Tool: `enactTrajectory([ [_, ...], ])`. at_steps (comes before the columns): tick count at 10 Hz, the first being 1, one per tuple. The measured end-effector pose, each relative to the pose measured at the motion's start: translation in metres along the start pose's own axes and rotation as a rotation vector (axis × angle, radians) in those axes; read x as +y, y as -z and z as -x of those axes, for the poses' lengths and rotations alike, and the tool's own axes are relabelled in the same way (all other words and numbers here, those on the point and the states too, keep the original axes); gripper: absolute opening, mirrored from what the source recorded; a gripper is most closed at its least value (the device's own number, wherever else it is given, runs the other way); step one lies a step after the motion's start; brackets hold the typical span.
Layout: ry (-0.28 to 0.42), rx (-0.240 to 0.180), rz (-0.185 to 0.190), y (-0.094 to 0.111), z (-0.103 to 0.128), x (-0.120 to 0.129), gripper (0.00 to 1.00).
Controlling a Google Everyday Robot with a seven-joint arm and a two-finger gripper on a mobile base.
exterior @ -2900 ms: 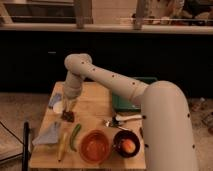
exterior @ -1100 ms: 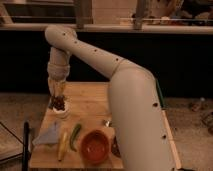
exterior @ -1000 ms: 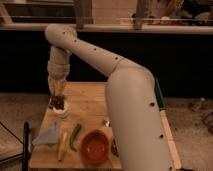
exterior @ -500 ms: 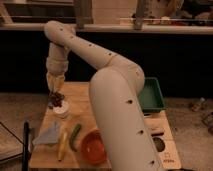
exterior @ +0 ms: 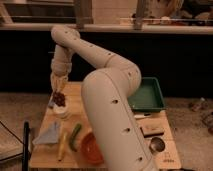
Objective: Place grapes in paper cup
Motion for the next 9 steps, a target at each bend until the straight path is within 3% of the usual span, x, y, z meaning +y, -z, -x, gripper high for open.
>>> enactTrajectory([
  [4, 0.012, -0.029, -0.026, -0.013, -0.012, 0.002, 0.01],
  [5, 0.020, -0.040, -0.035, -0.015, -0.014, 0.003, 0.07],
  [9, 0.040, -0.077, -0.045, -0.024, -0.015, 0.001, 0.46],
])
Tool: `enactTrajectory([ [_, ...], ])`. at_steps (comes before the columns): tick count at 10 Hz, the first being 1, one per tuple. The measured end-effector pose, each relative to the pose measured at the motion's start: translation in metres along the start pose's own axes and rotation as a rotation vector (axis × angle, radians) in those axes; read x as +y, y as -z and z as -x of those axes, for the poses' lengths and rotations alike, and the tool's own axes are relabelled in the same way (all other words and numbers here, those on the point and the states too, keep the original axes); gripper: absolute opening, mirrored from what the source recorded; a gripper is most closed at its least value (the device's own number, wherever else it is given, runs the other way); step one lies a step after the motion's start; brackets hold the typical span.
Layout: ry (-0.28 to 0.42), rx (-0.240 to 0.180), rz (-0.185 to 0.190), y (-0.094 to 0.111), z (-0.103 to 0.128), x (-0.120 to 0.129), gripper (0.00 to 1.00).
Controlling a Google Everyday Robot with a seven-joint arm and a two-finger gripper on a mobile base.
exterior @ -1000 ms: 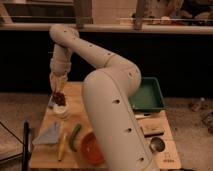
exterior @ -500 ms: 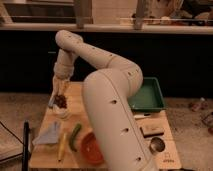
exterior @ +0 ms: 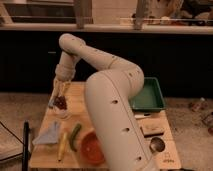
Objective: Place grapes in paper cup
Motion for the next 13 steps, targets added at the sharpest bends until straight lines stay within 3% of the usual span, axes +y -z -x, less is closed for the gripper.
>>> enactTrajectory([
  [2, 0.004, -0.011, -0.003, -0.0029, -0.0003, 0.0010, 0.68],
  [4, 0.005, -0.014, -0.004, -0.0043, 0.0005, 0.0032, 0.80],
  [13, 0.009, -0.011, 0.002, -0.0041, 0.0039, 0.0056, 0.80],
])
